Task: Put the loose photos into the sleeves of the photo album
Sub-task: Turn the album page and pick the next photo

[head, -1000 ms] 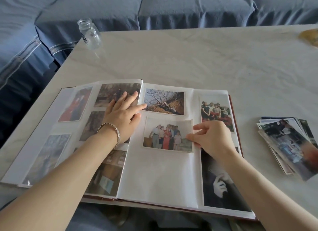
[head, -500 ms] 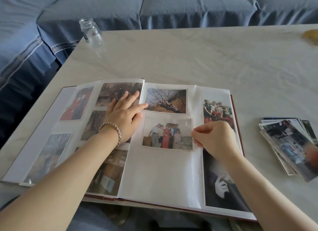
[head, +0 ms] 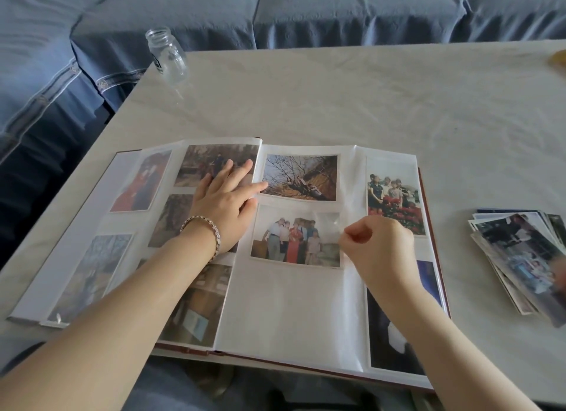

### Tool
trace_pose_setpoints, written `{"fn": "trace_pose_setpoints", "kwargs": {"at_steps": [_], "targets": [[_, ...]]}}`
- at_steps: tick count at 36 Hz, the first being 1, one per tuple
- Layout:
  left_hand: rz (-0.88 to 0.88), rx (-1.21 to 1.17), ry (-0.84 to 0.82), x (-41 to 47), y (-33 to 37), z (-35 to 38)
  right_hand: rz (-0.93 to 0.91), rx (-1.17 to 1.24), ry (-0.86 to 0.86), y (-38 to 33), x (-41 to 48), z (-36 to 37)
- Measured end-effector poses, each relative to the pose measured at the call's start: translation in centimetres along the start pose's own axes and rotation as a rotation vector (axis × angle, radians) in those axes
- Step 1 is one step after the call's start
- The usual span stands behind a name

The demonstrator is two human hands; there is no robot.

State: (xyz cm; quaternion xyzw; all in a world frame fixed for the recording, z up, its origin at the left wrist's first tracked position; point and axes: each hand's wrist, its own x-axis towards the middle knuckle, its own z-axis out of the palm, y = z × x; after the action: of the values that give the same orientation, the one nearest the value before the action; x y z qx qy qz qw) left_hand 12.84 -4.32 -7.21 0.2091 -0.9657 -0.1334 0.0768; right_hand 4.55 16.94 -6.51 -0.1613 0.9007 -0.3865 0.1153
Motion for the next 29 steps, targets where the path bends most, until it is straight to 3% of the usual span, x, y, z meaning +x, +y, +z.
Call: {"fn": "trace_pose_setpoints", "kwargs": {"at_steps": [6, 13, 16, 19, 20, 22, 24, 26, 29], "targets": [[0.007, 0.004, -0.011, 0.1, -0.2, 0.0, 0.081, 0.236, -0.093, 0.5, 0.5, -0.3], [0.001, 0.016, -0.036, 0.0, -0.1, -0.1, 0.23, 0.352, -0.176, 0.6, 0.9, -0.8], [-0.004, 0.013, -0.027, 0.0, 0.0, 0.0, -0.012, -0.109, -0.006, 0.1, 0.3, -0.3], [-0.005, 0.009, -0.024, 0.0, 0.0, 0.0, -0.375, -0.176, 0.121, -1.1, -0.6, 1.0], [-0.005, 0.008, -0.024, 0.0, -0.1, 0.0, -0.476, -0.183, 0.058, -1.5, -0.8, 1.5], [-0.007, 0.002, -0.024, 0.0, -0.1, 0.0, -0.632, -0.255, -0.23, -2.0, -1.3, 2.4], [-0.006, 0.002, -0.026, 0.0, 0.0, -0.1, -0.706, -0.365, -0.438, -1.7, -1.6, 3.6], [-0.008, 0.01, -0.031, 0.0, 0.1, -0.1, -0.743, -0.511, -0.45, -0.9, -1.5, 4.3], [-0.007, 0.025, -0.031, 0.0, 0.1, -0.2, -0.637, -0.618, -0.368, 0.6, -0.3, 3.9]]}}
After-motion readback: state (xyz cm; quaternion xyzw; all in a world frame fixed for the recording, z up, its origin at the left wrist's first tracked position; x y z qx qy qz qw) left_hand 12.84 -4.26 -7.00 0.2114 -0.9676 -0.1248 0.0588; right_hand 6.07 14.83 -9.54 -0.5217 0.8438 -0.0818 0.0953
